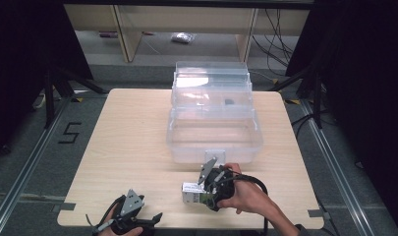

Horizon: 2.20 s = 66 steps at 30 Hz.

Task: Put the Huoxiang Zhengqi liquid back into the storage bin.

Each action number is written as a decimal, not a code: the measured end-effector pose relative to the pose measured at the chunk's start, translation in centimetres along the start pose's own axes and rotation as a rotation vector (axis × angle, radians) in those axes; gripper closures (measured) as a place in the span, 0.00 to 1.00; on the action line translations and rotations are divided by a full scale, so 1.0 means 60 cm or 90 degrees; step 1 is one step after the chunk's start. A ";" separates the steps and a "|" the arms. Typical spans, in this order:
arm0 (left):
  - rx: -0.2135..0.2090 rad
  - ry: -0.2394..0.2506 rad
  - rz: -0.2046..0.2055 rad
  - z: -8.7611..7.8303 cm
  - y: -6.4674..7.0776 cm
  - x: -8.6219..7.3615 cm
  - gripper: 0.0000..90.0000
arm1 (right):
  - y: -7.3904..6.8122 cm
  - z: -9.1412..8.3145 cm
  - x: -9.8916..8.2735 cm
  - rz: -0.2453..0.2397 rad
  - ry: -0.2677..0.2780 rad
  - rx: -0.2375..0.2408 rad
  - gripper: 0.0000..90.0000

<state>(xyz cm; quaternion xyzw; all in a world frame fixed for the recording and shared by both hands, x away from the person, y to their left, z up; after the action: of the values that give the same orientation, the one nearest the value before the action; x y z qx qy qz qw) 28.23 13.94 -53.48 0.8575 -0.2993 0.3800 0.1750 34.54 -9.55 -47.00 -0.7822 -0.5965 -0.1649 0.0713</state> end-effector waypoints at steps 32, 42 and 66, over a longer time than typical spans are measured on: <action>0.005 -0.008 0.016 -0.001 -0.003 -0.001 0.17 | 0.011 0.045 0.005 -0.034 -0.089 0.020 0.50; -0.001 0.002 0.008 0.000 0.000 0.000 0.17 | 0.009 0.052 0.006 -0.065 -0.108 0.035 0.66; 0.004 0.000 0.004 0.000 -0.001 0.001 0.17 | 0.032 0.003 -0.010 -0.123 -0.088 0.032 0.72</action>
<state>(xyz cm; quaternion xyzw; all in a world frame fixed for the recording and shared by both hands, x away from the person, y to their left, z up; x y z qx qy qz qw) 28.31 13.97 -53.47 0.8572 -0.3007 0.3816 0.1709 36.25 -10.54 -47.22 -0.7288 -0.6764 -0.1015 0.0330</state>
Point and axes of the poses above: each handheld gripper's, and its own axes: z roughly forward along the jaws, x roughly out of its top, y roughly to its right, the point moved 5 cm from there along z, roughly forward along the jaws, and after that the axes turned 1 degree about -x, right-handed, at the moved point
